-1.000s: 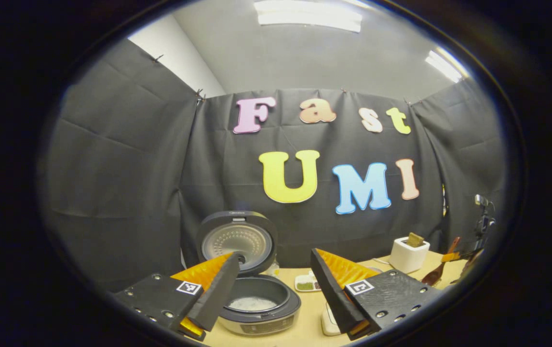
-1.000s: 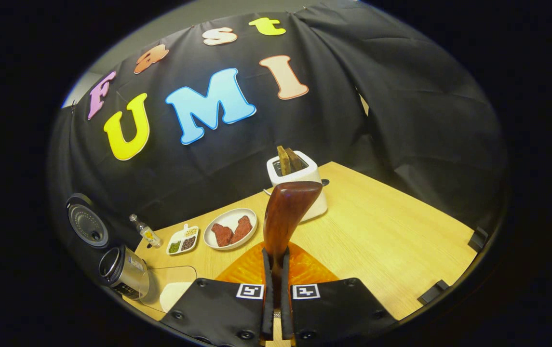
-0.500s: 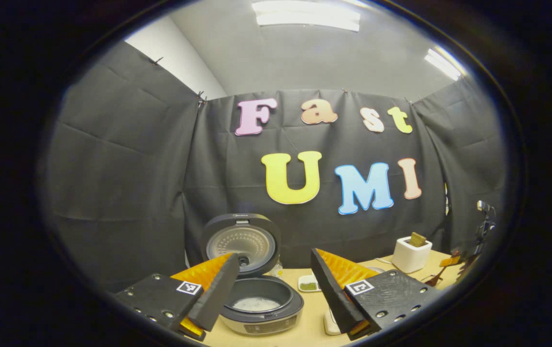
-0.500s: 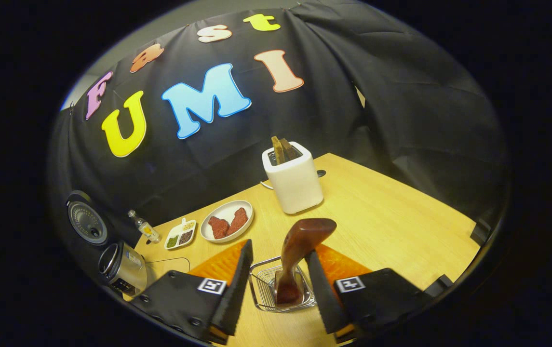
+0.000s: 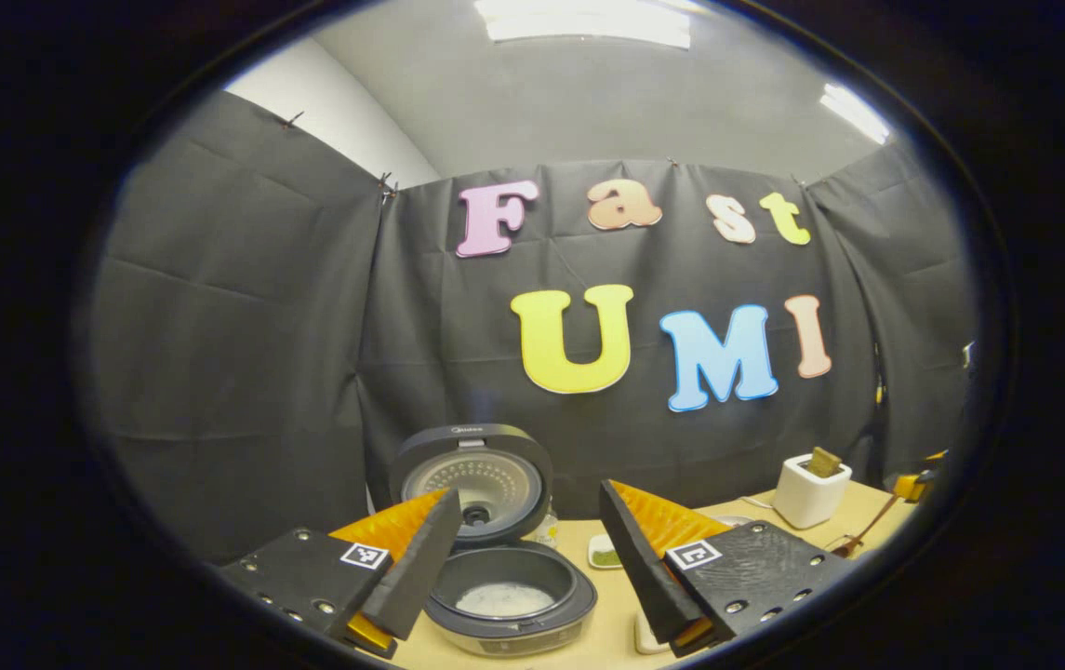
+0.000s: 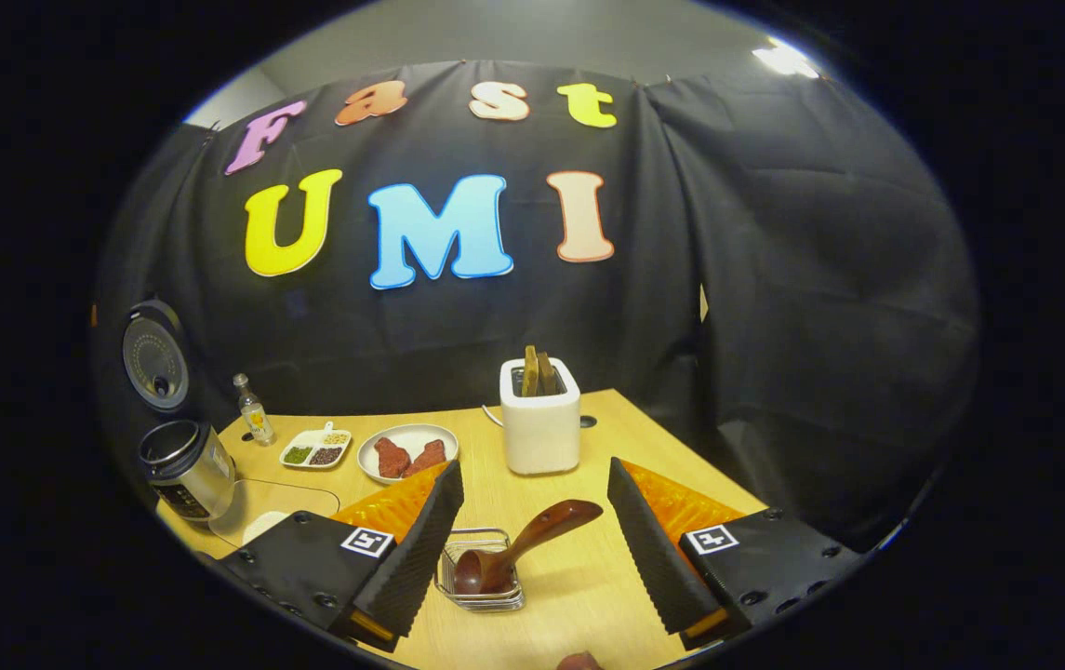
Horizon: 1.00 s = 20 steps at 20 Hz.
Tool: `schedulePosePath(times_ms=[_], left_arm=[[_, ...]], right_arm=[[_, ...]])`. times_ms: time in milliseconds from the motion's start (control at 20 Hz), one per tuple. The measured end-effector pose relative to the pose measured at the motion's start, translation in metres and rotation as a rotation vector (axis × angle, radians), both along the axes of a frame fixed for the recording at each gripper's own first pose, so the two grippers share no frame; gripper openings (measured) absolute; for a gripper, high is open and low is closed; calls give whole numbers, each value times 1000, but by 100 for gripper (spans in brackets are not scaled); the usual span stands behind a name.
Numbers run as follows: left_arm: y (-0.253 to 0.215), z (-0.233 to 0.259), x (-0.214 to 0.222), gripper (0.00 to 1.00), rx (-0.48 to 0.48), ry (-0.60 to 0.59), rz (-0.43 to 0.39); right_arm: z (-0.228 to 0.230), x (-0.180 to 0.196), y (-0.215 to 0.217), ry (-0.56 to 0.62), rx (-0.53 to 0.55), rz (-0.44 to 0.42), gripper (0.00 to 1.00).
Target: Close the left gripper, press the button to open the rice cooker; take a wooden spoon from the chopstick holder with the right hand, scoop a spoonful of rice and pour it into the rice cooker, then put the wooden spoon back into the chopstick holder.
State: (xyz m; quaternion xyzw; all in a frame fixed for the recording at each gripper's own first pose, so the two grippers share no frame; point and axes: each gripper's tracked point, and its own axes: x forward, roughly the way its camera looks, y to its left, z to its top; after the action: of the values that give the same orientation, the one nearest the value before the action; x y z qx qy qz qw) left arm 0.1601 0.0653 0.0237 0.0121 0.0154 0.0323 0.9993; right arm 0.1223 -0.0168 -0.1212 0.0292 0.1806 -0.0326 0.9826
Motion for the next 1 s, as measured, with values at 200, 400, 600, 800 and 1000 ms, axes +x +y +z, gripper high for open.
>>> schedulePosePath(times_ms=[200, 400, 600, 800, 1000], left_arm=[[20, 12, 38, 89, -15, 12, 50], [46, 27, 85, 89, -17, 10, 90], [67, 36, 139, 89, -40, 17, 95], [85, 28, 187, 89, -55, 36, 104], [107, 8, 233, 89, -69, 77, 119]], right_arm=[[25, -16, 7, -31, 4, 21, 98], [38, -29, 11, -41, 5, 18, 98], [41, -37, 8, -41, -38, -2, 98], [39, -40, 13, -29, -50, -26, 98], [37, -44, 20, -22, -54, -48, 98]])
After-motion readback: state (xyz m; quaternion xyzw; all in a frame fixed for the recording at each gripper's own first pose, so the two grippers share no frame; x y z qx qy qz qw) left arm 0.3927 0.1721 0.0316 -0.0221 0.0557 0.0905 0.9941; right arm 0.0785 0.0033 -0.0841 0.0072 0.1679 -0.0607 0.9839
